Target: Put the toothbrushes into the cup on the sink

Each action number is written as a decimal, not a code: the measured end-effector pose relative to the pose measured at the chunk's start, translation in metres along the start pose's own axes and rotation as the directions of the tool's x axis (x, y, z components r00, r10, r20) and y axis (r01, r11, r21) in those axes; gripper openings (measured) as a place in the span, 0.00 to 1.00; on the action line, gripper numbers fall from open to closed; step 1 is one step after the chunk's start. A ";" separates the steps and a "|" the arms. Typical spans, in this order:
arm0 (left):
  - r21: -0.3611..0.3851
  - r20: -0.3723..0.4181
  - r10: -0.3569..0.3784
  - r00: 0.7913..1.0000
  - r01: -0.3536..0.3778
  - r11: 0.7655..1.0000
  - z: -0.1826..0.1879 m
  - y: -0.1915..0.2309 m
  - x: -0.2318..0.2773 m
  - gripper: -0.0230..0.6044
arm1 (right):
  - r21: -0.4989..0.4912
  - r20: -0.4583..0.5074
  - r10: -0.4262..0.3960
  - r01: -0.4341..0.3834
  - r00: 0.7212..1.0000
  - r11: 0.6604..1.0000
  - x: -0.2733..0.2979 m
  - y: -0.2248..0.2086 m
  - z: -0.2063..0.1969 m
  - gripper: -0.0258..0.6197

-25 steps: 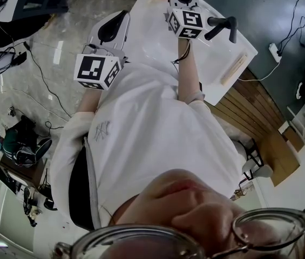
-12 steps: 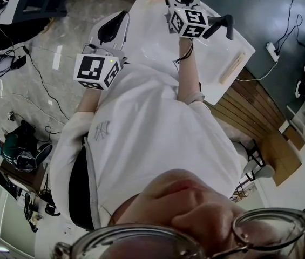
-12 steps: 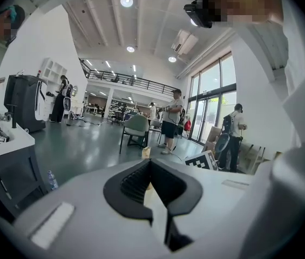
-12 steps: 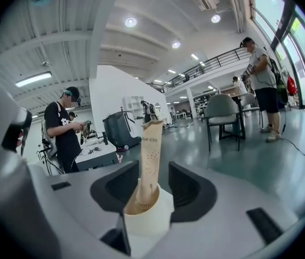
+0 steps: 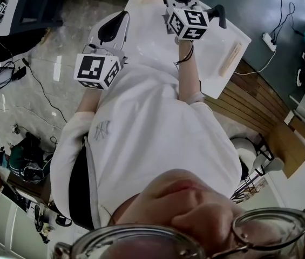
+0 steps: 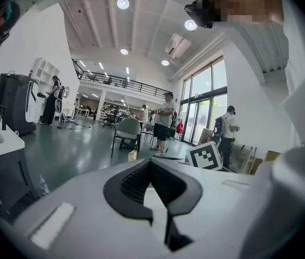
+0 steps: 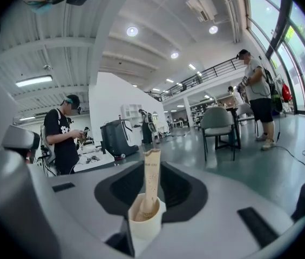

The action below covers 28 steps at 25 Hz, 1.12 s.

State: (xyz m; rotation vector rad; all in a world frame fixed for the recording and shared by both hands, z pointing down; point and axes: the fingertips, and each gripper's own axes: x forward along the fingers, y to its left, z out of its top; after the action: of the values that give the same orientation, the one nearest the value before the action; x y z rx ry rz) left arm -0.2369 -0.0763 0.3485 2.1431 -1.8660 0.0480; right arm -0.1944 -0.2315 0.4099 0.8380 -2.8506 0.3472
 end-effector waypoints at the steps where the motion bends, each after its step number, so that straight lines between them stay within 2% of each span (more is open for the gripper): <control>1: 0.003 0.003 -0.009 1.000 0.009 1.000 0.001 -0.003 0.000 0.05 | -0.004 0.013 -0.009 0.009 1.000 1.000 -0.005 0.000 0.006 0.17; 7: 0.020 0.006 -0.061 0.998 0.061 0.998 -0.001 -0.022 -0.001 0.05 | -0.037 0.084 -0.071 0.075 0.994 0.997 -0.042 -0.006 0.039 0.07; 17: 0.059 0.017 -0.159 0.987 0.158 0.986 0.004 -0.058 0.001 0.05 | -0.021 0.172 -0.140 0.146 0.975 0.989 -0.129 -0.017 0.070 0.05; 23: 0.072 0.017 -0.202 0.979 0.200 0.977 0.002 -0.070 -0.002 0.05 | 0.005 0.229 -0.254 0.260 0.940 0.966 -0.196 -0.037 0.084 0.05; 28: 0.080 0.012 -0.239 0.971 0.238 0.968 0.000 -0.084 -0.002 0.05 | 0.053 0.262 -0.362 0.361 0.895 0.931 -0.260 -0.049 0.081 0.05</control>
State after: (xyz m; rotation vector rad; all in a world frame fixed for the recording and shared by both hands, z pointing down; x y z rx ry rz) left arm -0.1557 -0.0646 0.3307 2.4153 -1.6283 0.0459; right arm 0.0428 -0.1595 0.2874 1.4899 -2.8357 0.2007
